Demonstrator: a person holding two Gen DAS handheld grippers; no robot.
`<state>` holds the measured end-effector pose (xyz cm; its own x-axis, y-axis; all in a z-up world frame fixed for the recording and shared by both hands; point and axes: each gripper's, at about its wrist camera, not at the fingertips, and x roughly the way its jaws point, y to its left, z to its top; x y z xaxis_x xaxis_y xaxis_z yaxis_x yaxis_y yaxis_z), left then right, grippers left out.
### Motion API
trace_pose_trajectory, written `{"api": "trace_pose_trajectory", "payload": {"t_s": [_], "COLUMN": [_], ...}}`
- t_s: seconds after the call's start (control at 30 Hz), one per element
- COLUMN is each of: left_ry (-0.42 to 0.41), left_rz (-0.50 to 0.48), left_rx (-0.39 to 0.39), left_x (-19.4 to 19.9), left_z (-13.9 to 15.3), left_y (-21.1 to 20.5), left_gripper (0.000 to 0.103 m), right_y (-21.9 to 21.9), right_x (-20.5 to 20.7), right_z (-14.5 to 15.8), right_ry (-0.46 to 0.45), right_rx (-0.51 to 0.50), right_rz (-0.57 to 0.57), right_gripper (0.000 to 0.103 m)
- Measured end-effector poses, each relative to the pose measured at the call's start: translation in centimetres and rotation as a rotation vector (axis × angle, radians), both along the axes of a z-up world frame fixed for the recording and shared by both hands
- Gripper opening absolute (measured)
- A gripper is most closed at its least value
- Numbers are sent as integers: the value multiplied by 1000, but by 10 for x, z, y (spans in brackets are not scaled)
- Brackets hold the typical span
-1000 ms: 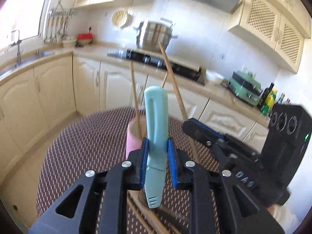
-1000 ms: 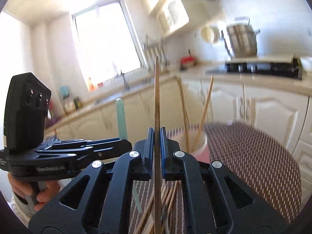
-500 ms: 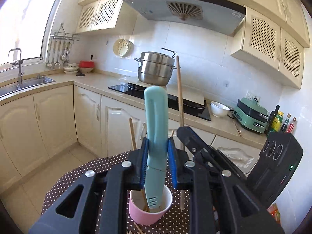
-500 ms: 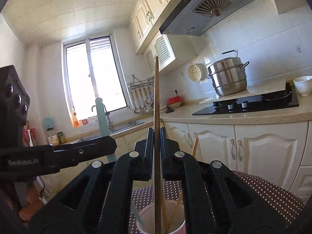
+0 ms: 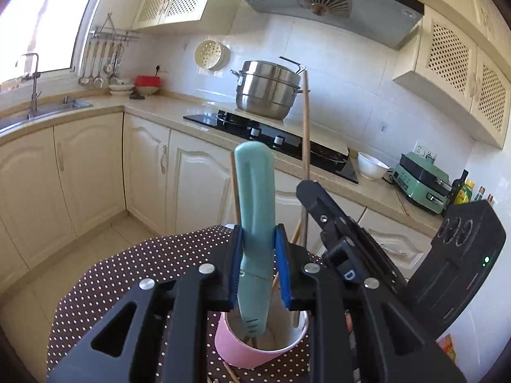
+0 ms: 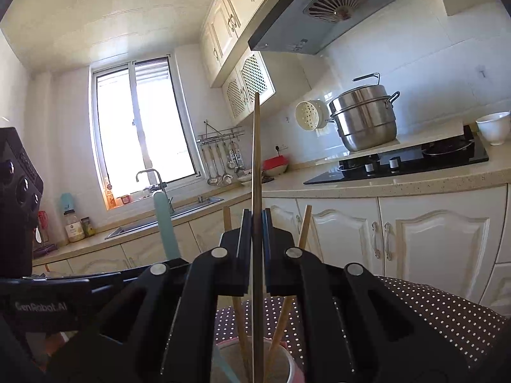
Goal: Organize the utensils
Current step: 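Lift the knife and chopstick and lower both into the pink cup, then open both grippers and withdraw from the pink cup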
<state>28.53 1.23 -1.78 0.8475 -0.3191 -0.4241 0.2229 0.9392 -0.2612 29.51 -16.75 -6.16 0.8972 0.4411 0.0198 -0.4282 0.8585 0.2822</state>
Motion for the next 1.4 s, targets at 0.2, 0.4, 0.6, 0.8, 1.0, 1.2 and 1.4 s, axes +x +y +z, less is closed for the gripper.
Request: {"api": "trace_pose_trajectory", "payload": {"t_s": [0.2,0.4,0.6,0.8,1.0,1.2,1.4], "left_ry": [-4,-70,-142,-165,-180,-174,-187], "left_rz": [5,84,177,208,224,226,230], "left_rx": [13,50,93,107,138,140,150], "left_x": [-2,-17,-33,-42,-52,-59,-72], "left_z": [-5,-5,-3,-3,-3,-4,1], "left_y": [1,7,14,16,14,14,15], "left_gripper": [28,54,65,69,71,72,75], "right_y": [-2,-2,-1,0,2,2,0], "right_x": [-8,-18,-29,-43,-55,-67,-82], "right_z": [-3,-4,-5,-7,-13,-14,-8], "right_ry": [9,9,12,18,43,51,44], "right_rx": [-20,-37,-71,-106,-151,-171,-174], "right_rz": [-5,-6,-8,-13,-15,-32,-34], "right_gripper": [7,7,7,7,7,8,17]}}
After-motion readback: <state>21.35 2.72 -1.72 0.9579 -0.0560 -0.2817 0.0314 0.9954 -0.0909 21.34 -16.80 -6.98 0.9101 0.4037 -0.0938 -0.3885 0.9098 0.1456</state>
